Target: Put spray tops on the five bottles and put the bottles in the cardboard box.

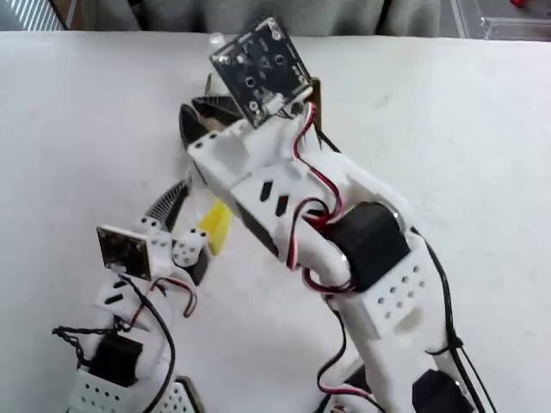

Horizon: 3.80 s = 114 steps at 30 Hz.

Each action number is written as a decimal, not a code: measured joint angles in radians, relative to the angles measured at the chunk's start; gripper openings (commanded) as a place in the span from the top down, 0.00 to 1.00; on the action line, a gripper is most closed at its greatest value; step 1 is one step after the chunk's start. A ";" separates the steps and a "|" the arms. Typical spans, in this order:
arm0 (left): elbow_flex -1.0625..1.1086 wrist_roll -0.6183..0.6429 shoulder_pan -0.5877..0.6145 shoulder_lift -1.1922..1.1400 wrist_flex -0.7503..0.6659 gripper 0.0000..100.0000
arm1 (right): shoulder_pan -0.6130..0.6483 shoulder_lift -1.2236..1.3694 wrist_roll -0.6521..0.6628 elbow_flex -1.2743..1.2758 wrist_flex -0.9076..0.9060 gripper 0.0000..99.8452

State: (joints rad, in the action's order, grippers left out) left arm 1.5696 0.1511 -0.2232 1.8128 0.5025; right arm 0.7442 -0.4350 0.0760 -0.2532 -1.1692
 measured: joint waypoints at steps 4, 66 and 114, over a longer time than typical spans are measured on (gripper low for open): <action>0.000 0.000 0.000 0.000 0.000 0.98 | -0.028 -0.081 0.000 0.114 -0.041 0.98; -0.414 0.201 0.060 -0.245 0.293 0.98 | 0.164 -0.732 0.000 1.539 0.899 0.98; -0.404 0.052 0.130 -0.792 -0.241 0.98 | -0.839 -0.657 0.115 1.573 0.302 0.98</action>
State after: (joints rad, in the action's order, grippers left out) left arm 1.1661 0.2033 -0.0928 1.0211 0.2616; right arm -0.0951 -1.0917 0.1910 1.3195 -0.8669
